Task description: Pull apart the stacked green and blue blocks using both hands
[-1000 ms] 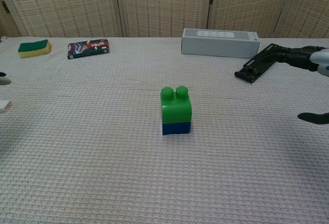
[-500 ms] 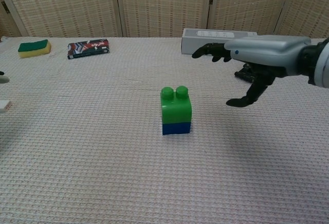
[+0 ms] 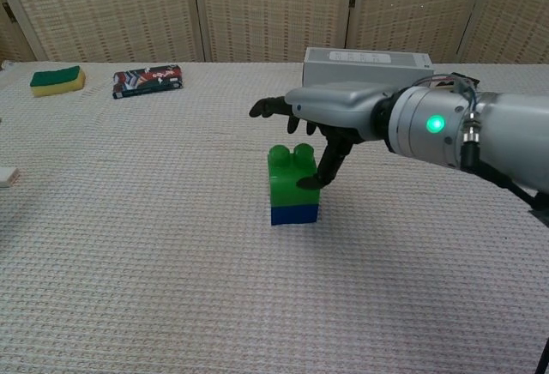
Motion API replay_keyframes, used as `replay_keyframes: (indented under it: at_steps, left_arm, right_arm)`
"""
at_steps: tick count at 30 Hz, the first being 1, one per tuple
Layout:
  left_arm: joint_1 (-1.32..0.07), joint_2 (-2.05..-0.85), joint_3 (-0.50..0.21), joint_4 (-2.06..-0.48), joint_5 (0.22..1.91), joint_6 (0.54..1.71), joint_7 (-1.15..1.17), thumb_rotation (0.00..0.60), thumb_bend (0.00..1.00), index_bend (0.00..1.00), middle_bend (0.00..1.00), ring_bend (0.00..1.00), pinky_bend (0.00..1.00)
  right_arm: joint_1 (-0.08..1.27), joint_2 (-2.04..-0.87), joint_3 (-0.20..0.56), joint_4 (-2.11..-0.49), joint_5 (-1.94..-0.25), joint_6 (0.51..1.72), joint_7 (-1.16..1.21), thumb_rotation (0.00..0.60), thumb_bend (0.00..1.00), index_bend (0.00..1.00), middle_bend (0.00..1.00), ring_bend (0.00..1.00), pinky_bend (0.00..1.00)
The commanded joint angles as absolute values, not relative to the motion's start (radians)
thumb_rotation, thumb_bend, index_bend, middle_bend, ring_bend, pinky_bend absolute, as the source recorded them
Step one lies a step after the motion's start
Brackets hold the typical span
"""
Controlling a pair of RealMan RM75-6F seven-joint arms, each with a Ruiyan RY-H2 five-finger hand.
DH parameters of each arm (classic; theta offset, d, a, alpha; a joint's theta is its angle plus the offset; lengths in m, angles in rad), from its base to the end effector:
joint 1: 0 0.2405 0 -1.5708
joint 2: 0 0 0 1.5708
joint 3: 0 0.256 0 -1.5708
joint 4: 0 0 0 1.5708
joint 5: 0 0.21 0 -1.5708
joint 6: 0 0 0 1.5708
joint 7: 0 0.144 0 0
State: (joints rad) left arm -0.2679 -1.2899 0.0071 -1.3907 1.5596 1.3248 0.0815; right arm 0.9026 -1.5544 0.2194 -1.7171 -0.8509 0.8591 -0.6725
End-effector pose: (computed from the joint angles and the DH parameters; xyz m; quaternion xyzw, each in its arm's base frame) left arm -0.3074 0.2274 0.0917 -0.7081 -0.3295 -0.3424 0.5223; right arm -0.0621 -0.3172 -0.0408 0.8145 -0.3495 0.3281 0.3267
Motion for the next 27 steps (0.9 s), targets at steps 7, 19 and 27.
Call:
replay_keyframes:
  at_steps: [7, 19, 27]
  left_arm:
    - [-0.267, -1.282, 0.006, -1.394, 1.56, 1.331, 0.066, 0.6, 0.18, 0.0, 0.0, 0.0, 0.0]
    - [-0.268, -1.281, 0.006, -1.394, 1.555, 1.327, 0.061, 0.6, 0.18, 0.0, 0.0, 0.0, 0.0]
    - [-0.27, -1.283, 0.005, -1.391, 1.553, 1.325, 0.063, 0.6, 0.18, 0.0, 0.0, 0.0, 0.0]
  right_arm:
    - [0.953, -1.588, 0.181, -1.685, -0.791, 0.88, -0.705, 0.6, 0.35, 0.01, 0.11, 0.21, 0.24]
    - [0.979, -1.626, 0.15, -1.63, -0.797, 0.896, -0.685, 0.6, 0.35, 0.01, 0.12, 0.22, 0.27]
    - [0.987, -1.637, 0.135, -1.617, -0.796, 0.903, -0.676, 0.6, 0.35, 0.04, 0.13, 0.26, 0.33]
